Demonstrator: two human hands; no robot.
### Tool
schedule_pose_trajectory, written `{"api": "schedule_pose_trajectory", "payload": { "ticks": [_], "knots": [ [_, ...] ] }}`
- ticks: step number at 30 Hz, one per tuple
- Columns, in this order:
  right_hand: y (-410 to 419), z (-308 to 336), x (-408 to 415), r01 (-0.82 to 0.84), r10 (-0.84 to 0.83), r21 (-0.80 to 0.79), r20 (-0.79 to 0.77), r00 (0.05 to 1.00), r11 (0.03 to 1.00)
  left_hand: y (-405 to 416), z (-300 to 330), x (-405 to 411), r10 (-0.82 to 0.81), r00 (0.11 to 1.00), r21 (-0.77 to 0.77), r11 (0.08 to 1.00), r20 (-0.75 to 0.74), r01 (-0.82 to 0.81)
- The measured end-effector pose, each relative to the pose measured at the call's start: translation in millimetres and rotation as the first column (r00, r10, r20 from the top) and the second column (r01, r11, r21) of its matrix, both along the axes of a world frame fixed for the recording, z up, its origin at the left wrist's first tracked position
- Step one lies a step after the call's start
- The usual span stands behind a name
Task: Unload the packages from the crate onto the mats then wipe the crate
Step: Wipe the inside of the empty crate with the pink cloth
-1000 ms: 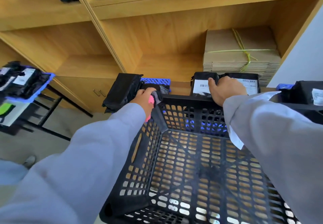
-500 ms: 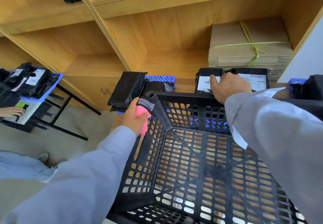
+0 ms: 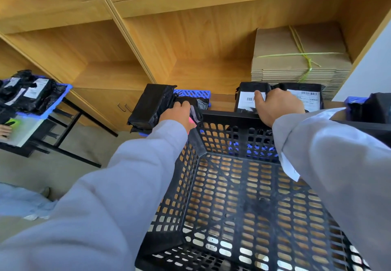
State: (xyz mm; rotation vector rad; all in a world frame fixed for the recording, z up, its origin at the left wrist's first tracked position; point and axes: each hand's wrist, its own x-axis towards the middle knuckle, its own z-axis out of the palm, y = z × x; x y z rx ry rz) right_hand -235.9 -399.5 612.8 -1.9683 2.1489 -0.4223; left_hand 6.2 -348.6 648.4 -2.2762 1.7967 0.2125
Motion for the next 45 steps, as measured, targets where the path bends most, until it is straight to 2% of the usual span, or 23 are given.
{"api": "schedule_pose_trajectory", "payload": {
  "ticks": [5, 8, 11, 16, 21, 22, 23, 24, 26, 29, 32, 34, 38, 41, 45],
  "knots": [
    [0.4, 0.4, -0.4, 0.008, -0.008, 0.016, 0.016, 1.000, 1.000, 0.2, 2.4, 5.4, -0.039, 0.998, 0.018, 0.999, -0.048, 0.040],
    [2.2, 4.2, 1.5, 0.025, -0.026, 0.019, 0.030, 0.999, 1.000, 9.5, 2.6, 9.8, -0.002, 0.986, -0.040, 0.999, -0.169, -0.005],
    [4.2, 6.4, 1.2, 0.032, -0.033, 0.019, 0.028, 0.999, 0.999, 23.8, 1.5, 13.5, 0.111, 0.934, -0.088, 0.985, -0.340, -0.149],
    [5.8, 5.7, 1.1, 0.033, -0.033, 0.018, 0.036, 0.999, 0.999, 39.4, 2.8, 16.1, 0.355, 0.743, -0.020, 0.896, -0.567, -0.444],
    [5.3, 5.7, 2.5, 0.033, -0.033, 0.006, 0.018, 0.999, 0.999, 85.0, -0.6, 33.9, 0.527, 0.417, 0.203, 0.767, -0.741, -0.608],
    [5.1, 5.6, 3.0, 0.035, -0.035, 0.002, 0.013, 0.999, 0.999, 96.1, -0.5, 35.5, 0.530, 0.383, 0.214, 0.754, -0.756, -0.622],
    [4.8, 5.6, 3.2, 0.035, -0.035, -0.003, 0.006, 0.999, 0.999, 102.2, -0.6, 35.7, 0.509, 0.390, 0.193, 0.763, -0.768, -0.617],
    [4.9, 5.2, 3.8, 0.033, -0.033, -0.007, 0.003, 0.999, 0.999, 105.1, -1.7, 35.3, 0.468, 0.433, 0.143, 0.789, -0.771, -0.598],
    [5.7, 5.1, 4.7, 0.030, -0.030, -0.010, -0.001, 1.000, 0.999, 98.4, -0.7, 29.7, 0.376, 0.563, 0.026, 0.846, -0.736, -0.532],
    [6.6, 4.5, 4.2, 0.027, -0.027, -0.001, -0.004, 1.000, 1.000, 70.1, 4.6, 17.7, 0.302, 0.755, -0.071, 0.906, -0.582, -0.418],
    [8.6, 6.3, 4.0, 0.027, -0.027, 0.002, -0.003, 1.000, 1.000, 36.3, 4.7, 10.0, 0.289, 0.882, -0.028, 0.946, -0.372, -0.322],
    [8.9, 7.9, 4.1, 0.022, -0.022, -0.002, -0.002, 1.000, 1.000, 23.3, 5.2, 3.9, 0.301, 0.919, 0.007, 0.951, -0.255, -0.309],
    [8.5, 7.2, 3.3, 0.022, -0.022, 0.002, -0.007, 1.000, 1.000, 16.5, 4.1, -1.8, 0.306, 0.941, 0.016, 0.951, -0.141, -0.307],
    [8.0, 5.8, 3.8, 0.029, -0.029, -0.005, -0.009, 1.000, 1.000, 19.0, 3.9, -0.5, 0.269, 0.956, 0.002, 0.963, -0.118, -0.270],
    [7.4, 5.1, 3.7, 0.033, -0.033, -0.005, -0.012, 0.999, 0.999, 17.2, 7.3, 5.5, 0.246, 0.955, 0.036, 0.969, -0.167, -0.243]
  ]
}}
